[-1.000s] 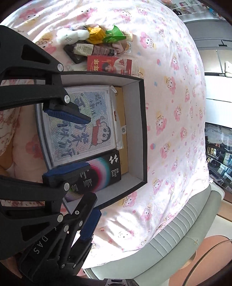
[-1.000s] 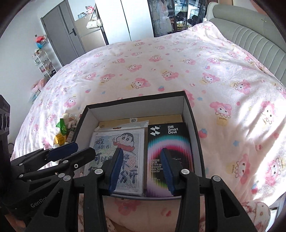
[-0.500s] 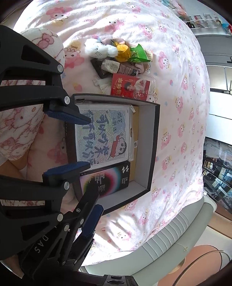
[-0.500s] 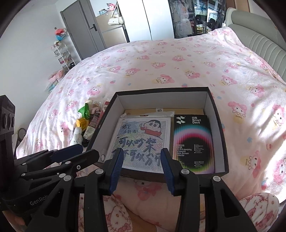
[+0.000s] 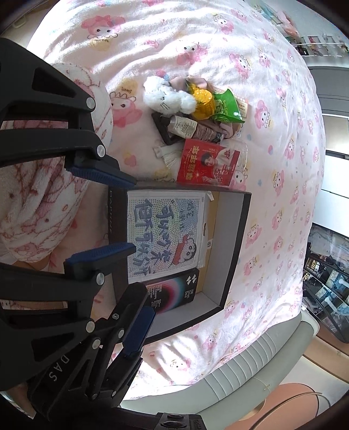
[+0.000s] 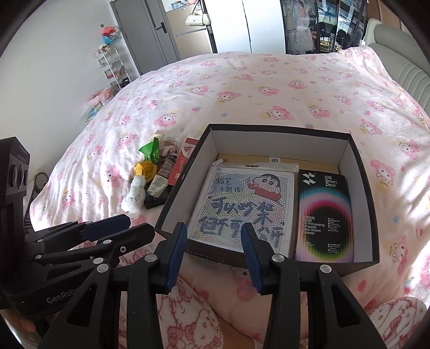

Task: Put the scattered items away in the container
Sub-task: 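Withdraw the left gripper from the box and move toward the scattered items, then grasp the white fluffy plush keychain with the left gripper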

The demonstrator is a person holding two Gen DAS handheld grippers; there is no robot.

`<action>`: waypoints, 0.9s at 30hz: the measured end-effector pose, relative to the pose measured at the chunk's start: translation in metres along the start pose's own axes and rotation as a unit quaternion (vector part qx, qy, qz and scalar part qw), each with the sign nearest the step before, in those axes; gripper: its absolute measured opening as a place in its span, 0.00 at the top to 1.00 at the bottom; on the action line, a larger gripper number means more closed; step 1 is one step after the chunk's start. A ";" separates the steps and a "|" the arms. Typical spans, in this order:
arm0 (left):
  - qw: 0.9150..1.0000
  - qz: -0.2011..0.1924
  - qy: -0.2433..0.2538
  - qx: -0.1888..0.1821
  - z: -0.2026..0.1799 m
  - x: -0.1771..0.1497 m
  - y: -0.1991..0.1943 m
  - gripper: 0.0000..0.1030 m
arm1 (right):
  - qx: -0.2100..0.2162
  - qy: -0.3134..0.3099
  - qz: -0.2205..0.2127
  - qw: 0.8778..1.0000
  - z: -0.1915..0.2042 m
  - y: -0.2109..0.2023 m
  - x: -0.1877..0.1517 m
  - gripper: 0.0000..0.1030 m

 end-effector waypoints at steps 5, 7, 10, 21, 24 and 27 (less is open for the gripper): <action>1.000 -0.005 -0.028 0.005 0.028 0.000 -0.006 0.59 | 0.018 -0.022 0.013 1.000 0.024 0.014 0.004 0.62; 0.999 -0.012 -0.045 0.002 0.041 0.000 -0.012 0.59 | 0.038 -0.035 0.016 0.999 0.038 0.019 0.010 0.62; 0.995 -0.036 -0.091 0.009 0.072 0.000 -0.024 0.58 | 0.074 -0.043 0.022 0.996 0.059 0.028 0.021 0.62; 0.981 -0.007 -0.188 0.043 0.196 -0.020 0.003 0.58 | 0.104 -0.072 0.076 0.989 0.112 0.089 0.052 0.62; 0.979 0.004 -0.200 0.029 0.211 -0.021 0.020 0.57 | 0.097 -0.090 0.104 0.986 0.125 0.113 0.048 0.62; 0.977 0.021 -0.211 0.016 0.222 -0.023 0.038 0.56 | 0.103 -0.107 0.143 0.979 0.139 0.138 0.039 0.62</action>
Point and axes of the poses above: each gripper's, at about its wrist camera, not at the fingertips, and y roughly the way its jaws point, z to its left, x to its top, the point moved 8 cm from there along y, roughly the way its jaws point, and after that the axes turned 5 degrees about y, right-handed, at the moved point
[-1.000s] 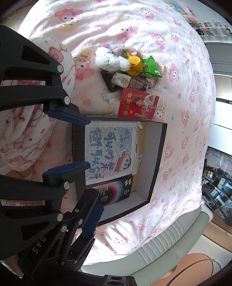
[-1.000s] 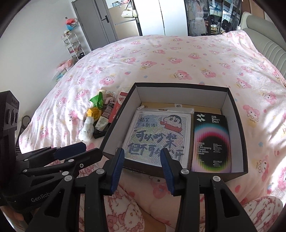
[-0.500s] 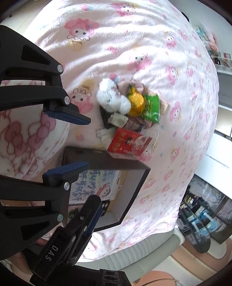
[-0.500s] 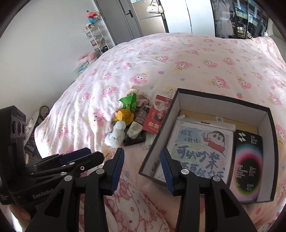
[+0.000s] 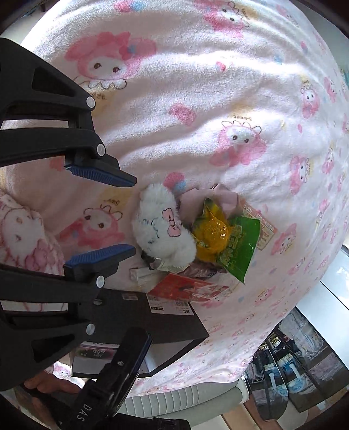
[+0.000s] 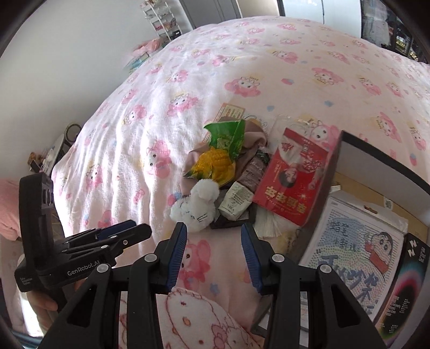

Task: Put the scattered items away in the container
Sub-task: 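Grasp the white fluffy plush keychain with the left gripper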

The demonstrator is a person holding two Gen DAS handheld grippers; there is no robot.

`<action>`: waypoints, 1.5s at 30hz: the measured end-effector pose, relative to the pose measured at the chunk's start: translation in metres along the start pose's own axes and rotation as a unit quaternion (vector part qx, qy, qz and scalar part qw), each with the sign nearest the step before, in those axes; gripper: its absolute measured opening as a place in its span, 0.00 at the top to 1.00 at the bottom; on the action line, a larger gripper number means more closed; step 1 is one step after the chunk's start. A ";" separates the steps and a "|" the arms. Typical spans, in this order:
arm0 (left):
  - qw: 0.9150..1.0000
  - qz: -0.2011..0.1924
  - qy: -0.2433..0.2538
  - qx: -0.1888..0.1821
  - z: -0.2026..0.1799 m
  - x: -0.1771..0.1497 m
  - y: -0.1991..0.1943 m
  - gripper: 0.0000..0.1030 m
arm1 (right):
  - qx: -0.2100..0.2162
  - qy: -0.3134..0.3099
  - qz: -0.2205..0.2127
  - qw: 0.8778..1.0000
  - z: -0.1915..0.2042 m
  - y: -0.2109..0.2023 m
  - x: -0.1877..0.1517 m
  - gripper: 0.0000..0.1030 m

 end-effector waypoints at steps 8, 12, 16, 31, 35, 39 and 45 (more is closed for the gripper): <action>0.998 0.023 -0.044 -0.048 0.022 0.003 0.038 0.56 | -0.015 -0.032 0.067 0.997 0.008 0.051 0.027 0.62; 0.996 0.022 -0.073 -0.056 0.034 0.010 0.049 0.56 | -0.028 -0.026 0.102 0.994 0.005 0.084 0.033 0.61; 0.992 0.021 -0.087 -0.090 0.037 0.011 0.056 0.52 | -0.044 0.005 0.136 0.990 -0.006 0.114 0.029 0.56; 0.985 0.021 -0.088 -0.144 0.019 0.014 0.056 0.57 | -0.009 -0.004 0.112 0.994 0.012 0.105 0.027 0.56; 0.983 0.019 -0.064 -0.170 -0.002 0.011 0.041 0.58 | -0.005 -0.013 0.100 0.995 0.019 0.088 0.022 0.73; 0.989 0.024 -0.066 -0.134 -0.001 0.010 0.045 0.58 | 0.005 -0.009 0.093 0.996 0.017 0.074 0.017 0.75; 0.982 0.031 -0.122 -0.140 0.030 0.007 0.059 0.55 | -0.025 -0.004 0.092 0.995 0.004 0.071 0.016 0.75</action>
Point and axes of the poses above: each gripper's, at about its wrist camera, not at the fingertips, and y roughly the way its jaws point, z to its left, x to its top, the point moved 8 cm from there along y, roughly the way its jaws point, and after that the axes turned 5 degrees about y, right-handed, at the moved point
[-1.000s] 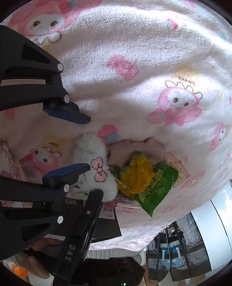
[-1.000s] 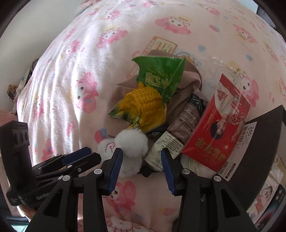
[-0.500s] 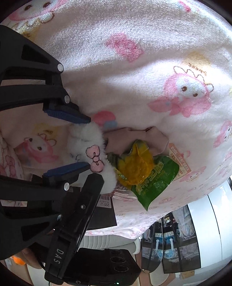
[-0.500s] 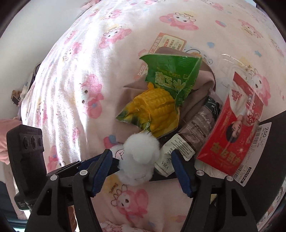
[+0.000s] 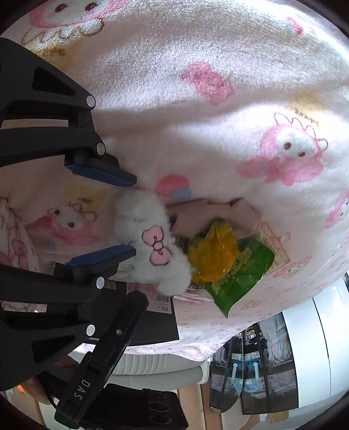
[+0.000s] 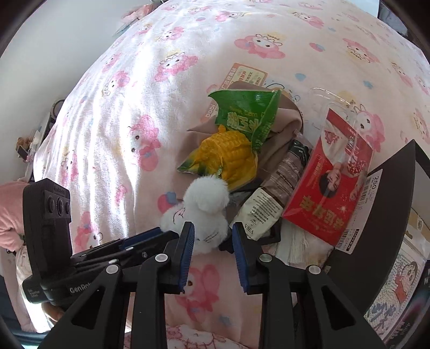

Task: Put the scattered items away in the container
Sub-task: 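Grasp the white fluffy plush keychain with the left gripper, then lift the white plush with the left gripper and carry it over the box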

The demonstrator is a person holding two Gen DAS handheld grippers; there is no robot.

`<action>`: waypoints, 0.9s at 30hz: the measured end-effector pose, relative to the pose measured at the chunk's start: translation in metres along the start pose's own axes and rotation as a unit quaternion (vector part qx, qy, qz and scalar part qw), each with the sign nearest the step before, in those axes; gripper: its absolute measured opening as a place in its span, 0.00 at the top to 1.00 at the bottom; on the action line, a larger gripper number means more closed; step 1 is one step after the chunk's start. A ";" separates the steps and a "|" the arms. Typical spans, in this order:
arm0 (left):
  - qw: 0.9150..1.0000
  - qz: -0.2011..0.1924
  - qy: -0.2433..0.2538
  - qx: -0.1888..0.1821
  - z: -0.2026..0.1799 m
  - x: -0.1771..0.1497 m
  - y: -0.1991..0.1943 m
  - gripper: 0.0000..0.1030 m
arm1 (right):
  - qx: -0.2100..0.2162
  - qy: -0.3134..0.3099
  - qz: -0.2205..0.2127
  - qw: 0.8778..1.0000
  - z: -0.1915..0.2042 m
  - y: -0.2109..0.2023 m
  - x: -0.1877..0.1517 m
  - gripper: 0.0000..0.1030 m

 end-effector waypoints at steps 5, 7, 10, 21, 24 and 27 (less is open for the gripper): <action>1.000 -0.007 -0.013 -0.021 0.007 0.008 0.010 0.52 | 0.003 -0.018 0.002 1.000 0.011 0.003 0.013 0.73; 1.000 -0.015 -0.009 -0.024 0.008 0.014 0.014 0.51 | 0.011 -0.014 0.015 1.000 0.009 0.015 0.023 0.73; 0.999 -0.016 -0.010 -0.038 0.008 0.018 0.019 0.56 | 0.022 -0.010 0.026 0.999 0.004 0.028 0.021 0.73; 0.995 -0.048 0.076 -0.039 -0.058 0.013 -0.028 0.66 | 0.074 0.003 -0.040 0.996 0.007 -0.033 0.000 0.75; 0.991 -0.057 0.112 -0.055 -0.099 0.002 -0.047 0.66 | 0.082 0.010 -0.088 0.993 0.000 -0.081 -0.013 0.75; 0.985 -0.053 0.149 -0.075 -0.144 -0.014 -0.056 0.66 | 0.087 0.027 -0.136 0.987 -0.013 -0.125 -0.031 0.75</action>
Point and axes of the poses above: each gripper's, at about its wrist camera, not at the fingertips, and y roughly the way its jaws point, z to its left, x to its top, the point moved 8 cm from there along y, roughly the way its jaws point, and after that the axes turned 5 degrees about y, right-handed, at the moved point
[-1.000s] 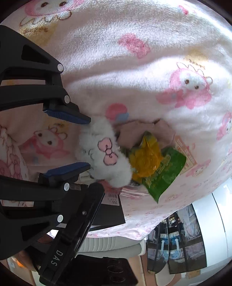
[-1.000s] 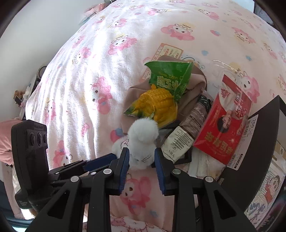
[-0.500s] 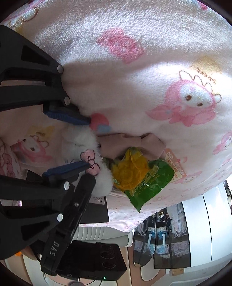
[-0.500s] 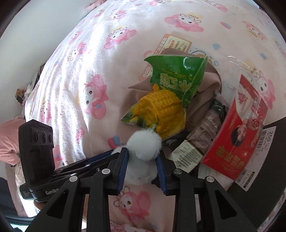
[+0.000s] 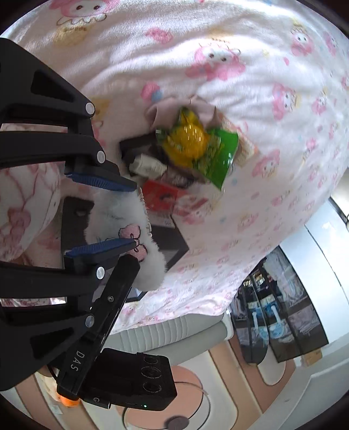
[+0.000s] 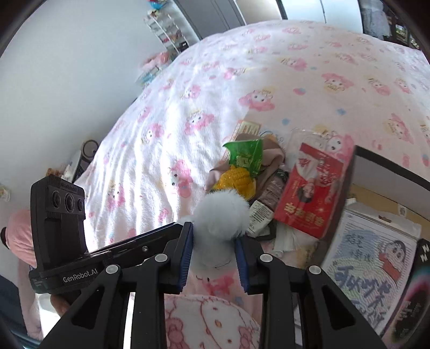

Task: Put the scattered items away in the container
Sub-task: 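Lift the white plush with the left gripper and carry it over the box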

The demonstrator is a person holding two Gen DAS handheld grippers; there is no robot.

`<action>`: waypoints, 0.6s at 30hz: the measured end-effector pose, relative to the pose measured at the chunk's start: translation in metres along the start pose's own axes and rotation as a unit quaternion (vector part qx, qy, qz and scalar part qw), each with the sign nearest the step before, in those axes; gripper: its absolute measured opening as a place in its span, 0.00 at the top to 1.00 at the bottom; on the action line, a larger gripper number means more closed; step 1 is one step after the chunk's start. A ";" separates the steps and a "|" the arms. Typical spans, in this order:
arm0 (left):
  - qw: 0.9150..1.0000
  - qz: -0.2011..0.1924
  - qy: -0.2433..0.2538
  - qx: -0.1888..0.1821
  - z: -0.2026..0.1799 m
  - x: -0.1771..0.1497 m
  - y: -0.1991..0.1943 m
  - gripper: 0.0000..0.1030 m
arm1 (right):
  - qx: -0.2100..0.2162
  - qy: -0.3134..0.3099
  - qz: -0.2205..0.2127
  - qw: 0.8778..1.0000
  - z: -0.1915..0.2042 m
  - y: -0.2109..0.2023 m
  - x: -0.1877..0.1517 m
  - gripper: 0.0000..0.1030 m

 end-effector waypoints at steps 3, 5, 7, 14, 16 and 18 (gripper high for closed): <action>0.999 0.014 0.050 0.004 -0.053 -0.007 0.017 0.66 | 0.006 0.030 -0.035 0.999 -0.016 -0.035 -0.011 0.75; 0.995 0.043 0.085 0.002 -0.085 -0.019 0.035 0.66 | -0.010 0.043 -0.054 0.998 -0.037 -0.060 -0.023 0.75; 0.991 0.066 0.117 0.004 -0.112 -0.029 0.056 0.66 | -0.030 0.055 -0.070 0.996 -0.061 -0.080 -0.033 0.75; 0.965 0.171 0.194 -0.037 -0.201 -0.077 0.149 0.66 | -0.052 0.135 -0.082 0.986 -0.148 -0.115 -0.078 0.75; 0.960 0.200 0.195 -0.025 -0.206 -0.090 0.171 0.66 | -0.049 0.161 -0.088 0.982 -0.169 -0.121 -0.084 0.75; 0.957 0.211 0.199 0.012 -0.196 -0.096 0.188 0.66 | -0.072 0.186 -0.086 0.976 -0.192 -0.125 -0.091 0.75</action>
Point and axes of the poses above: each gripper's, at about its wrist camera, not at the fingertips, and y roughly the way its jaws point, z to its left, x to its top, the point moved 8 cm from there along y, roughly the way its jaws point, and after that the axes turned 5 degrees about y, right-handed, at the moved point
